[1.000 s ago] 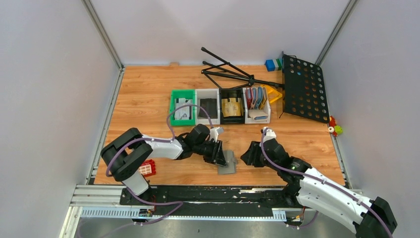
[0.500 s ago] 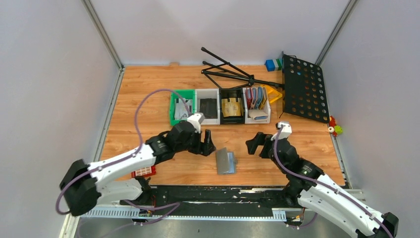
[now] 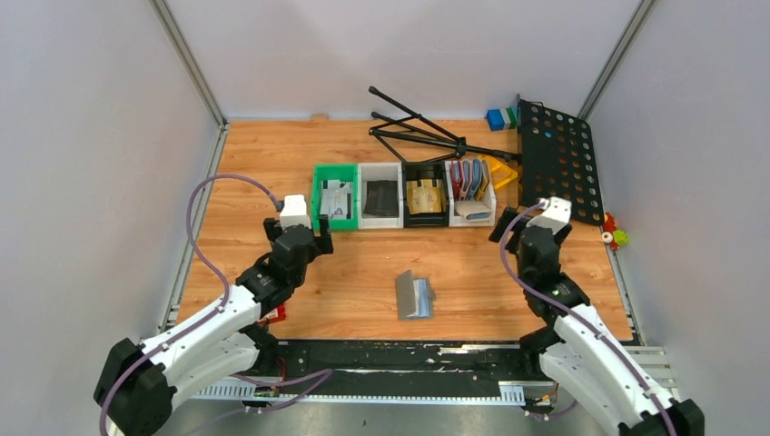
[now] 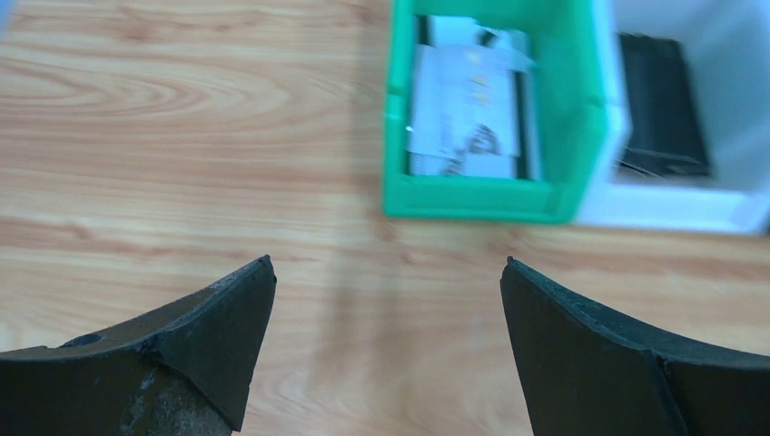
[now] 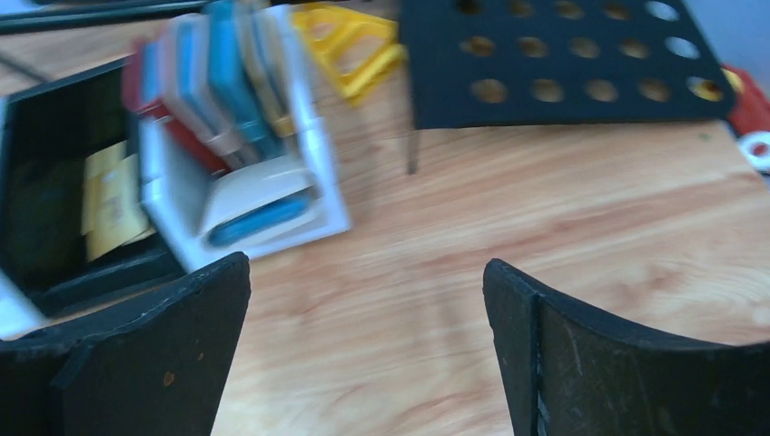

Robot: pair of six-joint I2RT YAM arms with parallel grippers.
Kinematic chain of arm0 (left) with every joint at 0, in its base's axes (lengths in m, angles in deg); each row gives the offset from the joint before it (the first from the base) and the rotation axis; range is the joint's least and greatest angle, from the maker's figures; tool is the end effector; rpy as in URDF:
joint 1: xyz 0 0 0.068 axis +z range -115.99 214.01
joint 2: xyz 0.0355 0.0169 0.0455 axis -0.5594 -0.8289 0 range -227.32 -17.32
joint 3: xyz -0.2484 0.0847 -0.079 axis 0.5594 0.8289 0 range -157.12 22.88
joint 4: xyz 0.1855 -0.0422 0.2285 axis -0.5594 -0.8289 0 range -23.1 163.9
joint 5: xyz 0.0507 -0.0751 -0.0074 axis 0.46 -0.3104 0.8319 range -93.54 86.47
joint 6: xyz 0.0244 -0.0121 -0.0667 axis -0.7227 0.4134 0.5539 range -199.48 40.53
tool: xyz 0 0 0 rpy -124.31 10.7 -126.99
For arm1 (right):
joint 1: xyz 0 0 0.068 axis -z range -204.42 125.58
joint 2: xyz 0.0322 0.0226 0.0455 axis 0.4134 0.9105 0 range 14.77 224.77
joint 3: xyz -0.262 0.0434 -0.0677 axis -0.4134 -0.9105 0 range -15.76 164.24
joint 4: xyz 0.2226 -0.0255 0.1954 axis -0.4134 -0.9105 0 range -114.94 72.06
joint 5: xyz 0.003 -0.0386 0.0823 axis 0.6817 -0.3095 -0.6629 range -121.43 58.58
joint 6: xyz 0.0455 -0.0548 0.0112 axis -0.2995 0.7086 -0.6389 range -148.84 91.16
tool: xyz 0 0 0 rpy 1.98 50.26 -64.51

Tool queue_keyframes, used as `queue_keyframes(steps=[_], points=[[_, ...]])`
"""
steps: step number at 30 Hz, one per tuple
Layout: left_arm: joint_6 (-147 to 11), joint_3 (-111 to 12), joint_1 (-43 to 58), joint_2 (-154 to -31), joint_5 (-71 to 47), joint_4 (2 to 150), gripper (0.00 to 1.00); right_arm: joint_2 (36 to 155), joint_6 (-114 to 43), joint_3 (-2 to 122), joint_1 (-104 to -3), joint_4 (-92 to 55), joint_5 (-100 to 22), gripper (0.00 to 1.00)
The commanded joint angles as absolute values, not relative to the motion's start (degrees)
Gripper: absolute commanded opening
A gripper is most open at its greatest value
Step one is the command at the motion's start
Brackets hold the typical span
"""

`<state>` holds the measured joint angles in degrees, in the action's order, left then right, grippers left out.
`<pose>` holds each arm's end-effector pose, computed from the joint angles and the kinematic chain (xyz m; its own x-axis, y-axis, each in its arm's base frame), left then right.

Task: Take the credit cards out of the card holder
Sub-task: Close the card holder at the center of the board, then reset both arms

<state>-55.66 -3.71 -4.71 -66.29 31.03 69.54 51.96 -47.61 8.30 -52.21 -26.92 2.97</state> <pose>0.2085 -0.1239 0.2060 -0.3696 -0.1297 -0.9201 -0.0320 0.9914 -0.1269 0.2032 0.0690 0.2216 -0.2899 0.1472 -0.9457 0.1812 0.9787 0.0968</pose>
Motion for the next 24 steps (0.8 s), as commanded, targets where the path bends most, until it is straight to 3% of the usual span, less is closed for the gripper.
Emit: queue_keyframes(steps=[1, 4, 8, 13, 18, 24], points=[[-64.5, -0.5, 1.4, -66.3, 39.2, 84.0, 1.0, 54.7, -45.1, 9.4, -36.8, -19.7, -8.0, 0.99], [-68.4, 4.1, 4.8, -67.3, 38.9, 92.7, 1.0, 54.5, -40.9, 6.1, -30.9, -12.4, -13.9, 0.96], [-67.9, 3.4, 12.0, -69.7, 32.5, 94.5, 1.0, 54.7, -31.6, 1.2, -30.2, -2.8, -15.7, 0.99], [-79.0, 5.0, 16.3, -72.3, 28.5, 103.7, 0.99, 60.9, -25.4, -5.9, -29.7, 13.6, -18.4, 1.0], [-78.8, 7.2, 21.3, -81.8, 20.4, 112.0, 1.0, 71.6, -26.0, -12.0, -29.1, 36.6, -10.9, 1.0], [-83.1, 7.4, 21.9, -87.5, 24.9, 120.0, 1.0, 82.2, -26.2, -8.7, -26.9, 38.9, -16.9, 1.0]])
